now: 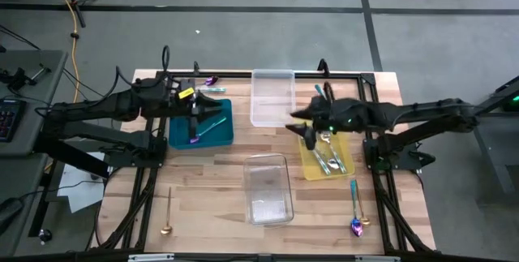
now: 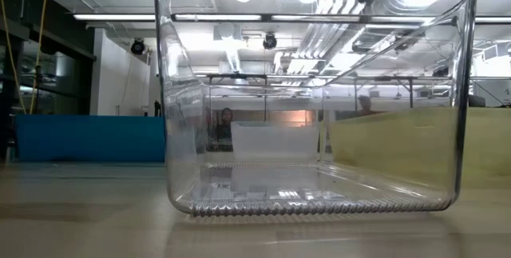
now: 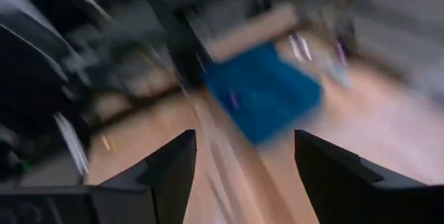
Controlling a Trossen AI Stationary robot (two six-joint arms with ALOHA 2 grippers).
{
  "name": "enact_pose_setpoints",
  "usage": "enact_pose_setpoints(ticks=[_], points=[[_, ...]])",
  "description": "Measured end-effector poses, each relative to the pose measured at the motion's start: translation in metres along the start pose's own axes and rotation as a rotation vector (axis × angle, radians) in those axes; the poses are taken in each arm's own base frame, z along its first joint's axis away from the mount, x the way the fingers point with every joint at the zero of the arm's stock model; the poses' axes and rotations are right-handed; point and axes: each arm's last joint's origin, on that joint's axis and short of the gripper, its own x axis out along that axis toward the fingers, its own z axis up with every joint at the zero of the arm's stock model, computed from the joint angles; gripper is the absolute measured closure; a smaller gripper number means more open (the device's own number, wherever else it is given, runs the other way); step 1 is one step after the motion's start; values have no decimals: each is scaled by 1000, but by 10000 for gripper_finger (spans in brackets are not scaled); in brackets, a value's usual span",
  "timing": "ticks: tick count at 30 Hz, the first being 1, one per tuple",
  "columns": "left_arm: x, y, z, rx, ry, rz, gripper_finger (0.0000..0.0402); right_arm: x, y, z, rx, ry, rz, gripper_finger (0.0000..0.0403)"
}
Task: Sort silverware by color (type)
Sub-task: Put the violet spoon into the white bin
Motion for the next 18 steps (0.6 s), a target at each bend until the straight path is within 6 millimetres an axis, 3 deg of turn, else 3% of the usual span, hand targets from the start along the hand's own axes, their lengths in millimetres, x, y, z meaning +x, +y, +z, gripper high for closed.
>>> enact_pose_setpoints(ticks=[5, 18], points=[[6, 0, 1, 64, -22, 32, 306, 0, -2, 23, -59, -176, 111, 167], [13, 0, 0, 65, -14, 34, 306, -1, -5, 24, -92, -160, 148, 167]])
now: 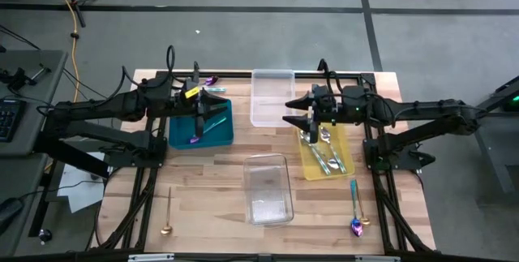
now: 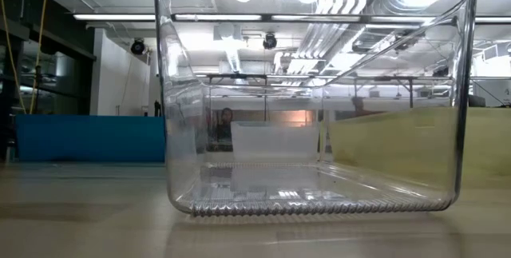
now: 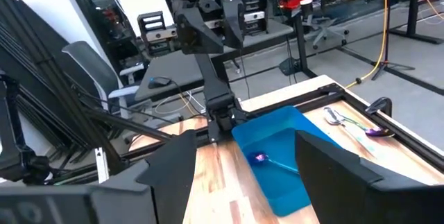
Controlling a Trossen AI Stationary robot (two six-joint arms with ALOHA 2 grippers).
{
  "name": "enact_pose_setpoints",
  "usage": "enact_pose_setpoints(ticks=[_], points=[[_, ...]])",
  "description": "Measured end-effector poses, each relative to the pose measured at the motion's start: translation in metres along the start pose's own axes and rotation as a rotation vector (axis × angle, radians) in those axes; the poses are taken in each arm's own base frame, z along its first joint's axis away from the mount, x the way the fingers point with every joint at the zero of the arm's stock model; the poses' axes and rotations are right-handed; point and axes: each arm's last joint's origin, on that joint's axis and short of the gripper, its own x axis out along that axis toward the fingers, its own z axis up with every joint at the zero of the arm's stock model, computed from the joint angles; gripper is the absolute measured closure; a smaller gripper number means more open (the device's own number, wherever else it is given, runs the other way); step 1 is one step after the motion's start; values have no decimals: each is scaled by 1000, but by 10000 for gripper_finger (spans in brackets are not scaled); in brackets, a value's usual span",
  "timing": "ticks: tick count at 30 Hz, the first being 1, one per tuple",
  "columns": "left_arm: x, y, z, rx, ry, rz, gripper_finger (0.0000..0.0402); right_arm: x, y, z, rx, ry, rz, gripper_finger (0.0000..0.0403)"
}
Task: Sort silverware by color (type)
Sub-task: Put the violet spoon into the white bin
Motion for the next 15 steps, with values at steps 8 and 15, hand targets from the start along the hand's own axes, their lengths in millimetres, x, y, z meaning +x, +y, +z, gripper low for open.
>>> enact_pose_setpoints(ticks=[8, 15], points=[[0, 0, 0, -7, 1, 0, 306, -7, 4, -24, 351, 314, 77, 167], [0, 0, 0, -8, 2, 0, 306, -54, 57, -90, 746, 1073, -103, 167]])
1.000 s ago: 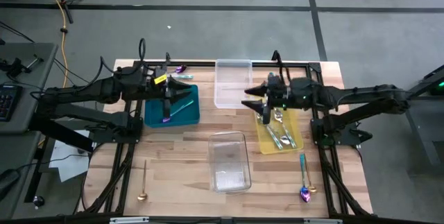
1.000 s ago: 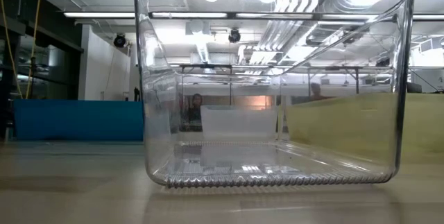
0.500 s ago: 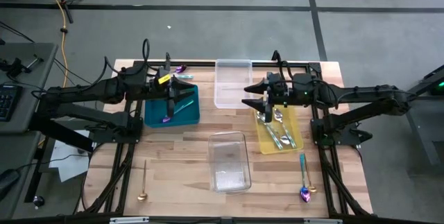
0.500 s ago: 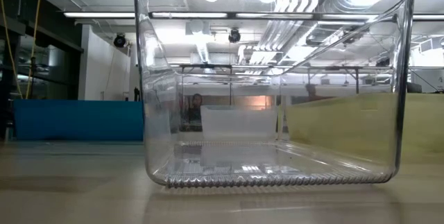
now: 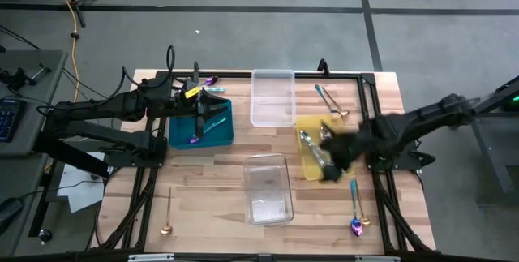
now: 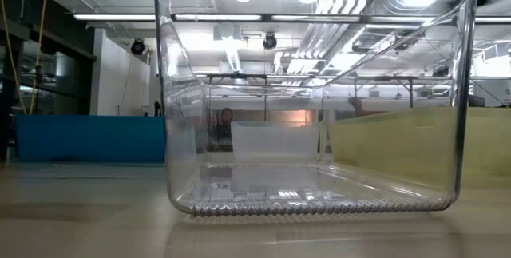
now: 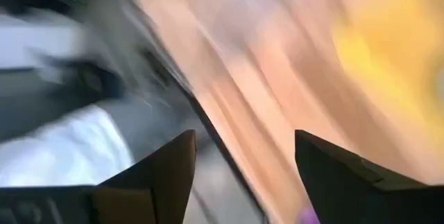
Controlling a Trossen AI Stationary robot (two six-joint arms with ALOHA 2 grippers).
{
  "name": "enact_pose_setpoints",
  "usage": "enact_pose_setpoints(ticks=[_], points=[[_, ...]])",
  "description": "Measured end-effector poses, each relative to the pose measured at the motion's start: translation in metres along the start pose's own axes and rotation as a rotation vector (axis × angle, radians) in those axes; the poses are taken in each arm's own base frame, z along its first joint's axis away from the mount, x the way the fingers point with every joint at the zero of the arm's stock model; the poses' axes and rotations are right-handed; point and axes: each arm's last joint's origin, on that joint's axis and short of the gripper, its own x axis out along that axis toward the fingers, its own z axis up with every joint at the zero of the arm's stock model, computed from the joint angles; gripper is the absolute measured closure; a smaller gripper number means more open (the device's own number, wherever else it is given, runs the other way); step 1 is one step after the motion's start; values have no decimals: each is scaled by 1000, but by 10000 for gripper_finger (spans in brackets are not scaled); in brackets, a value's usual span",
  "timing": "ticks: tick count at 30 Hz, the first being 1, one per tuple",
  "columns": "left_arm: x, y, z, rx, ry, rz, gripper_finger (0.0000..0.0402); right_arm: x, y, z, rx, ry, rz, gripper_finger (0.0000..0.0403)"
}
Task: Sort silverware by color (type)
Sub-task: Put the violet spoon into the white bin
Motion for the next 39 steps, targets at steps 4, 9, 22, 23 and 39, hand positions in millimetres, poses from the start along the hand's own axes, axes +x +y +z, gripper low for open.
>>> enact_pose_setpoints(ticks=[4, 9, 22, 23, 39], points=[[0, 0, 0, 0, 1, 0, 306, 21, -2, -54, 251, 144, -240, 167], [0, 0, 0, 0, 2, 0, 306, 54, 1, -97, 470, 186, -425, 167], [0, 0, 0, 0, 1, 0, 306, 127, -56, -104, 570, 212, -446, 200], [0, 0, 0, 0, 1, 0, 306, 128, -61, -104, 589, 208, -435, 204], [0, 0, 0, 0, 1, 0, 306, 132, -100, -103, 720, 139, -543, 231]])
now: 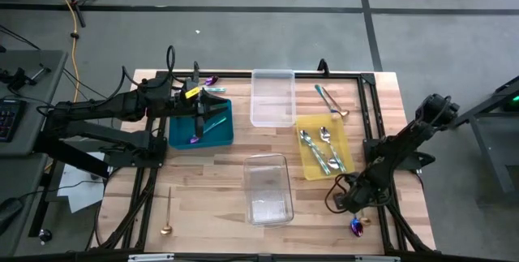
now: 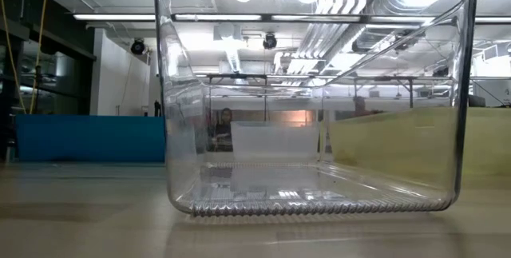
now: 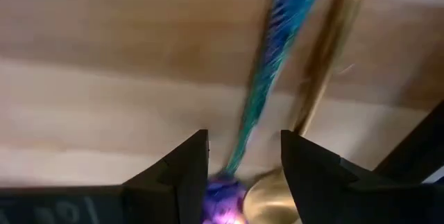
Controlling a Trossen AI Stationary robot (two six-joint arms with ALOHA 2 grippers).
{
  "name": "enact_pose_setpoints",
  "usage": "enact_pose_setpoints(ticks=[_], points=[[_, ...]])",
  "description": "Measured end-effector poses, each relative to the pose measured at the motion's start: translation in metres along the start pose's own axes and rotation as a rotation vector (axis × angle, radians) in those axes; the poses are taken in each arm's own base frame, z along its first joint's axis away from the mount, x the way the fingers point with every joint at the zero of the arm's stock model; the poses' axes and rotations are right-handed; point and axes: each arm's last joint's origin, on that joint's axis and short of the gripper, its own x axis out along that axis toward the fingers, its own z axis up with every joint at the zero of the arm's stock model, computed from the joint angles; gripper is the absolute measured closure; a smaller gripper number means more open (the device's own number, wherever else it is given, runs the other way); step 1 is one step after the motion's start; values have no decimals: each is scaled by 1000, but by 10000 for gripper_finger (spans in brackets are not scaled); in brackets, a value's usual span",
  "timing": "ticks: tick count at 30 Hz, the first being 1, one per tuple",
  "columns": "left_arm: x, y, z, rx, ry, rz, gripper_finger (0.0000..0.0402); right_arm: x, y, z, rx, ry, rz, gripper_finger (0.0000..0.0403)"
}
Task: Sort silverware by color (type)
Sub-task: Put the violet spoon into the white bin
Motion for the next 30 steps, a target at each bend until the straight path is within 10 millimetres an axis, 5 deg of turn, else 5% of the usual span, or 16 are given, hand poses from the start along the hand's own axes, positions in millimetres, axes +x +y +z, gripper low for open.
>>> enact_pose_setpoints(ticks=[9, 21, 30], points=[[0, 0, 0, 0, 2, 0, 306, 2, -2, 3, 20, 4, 0, 240], [-2, 0, 0, 1, 0, 0, 306, 10, 0, 5, 78, -37, -19, 387], [-7, 0, 3, 7, -21, -4, 306, 5, 6, -1, 18, -20, 2, 397]])
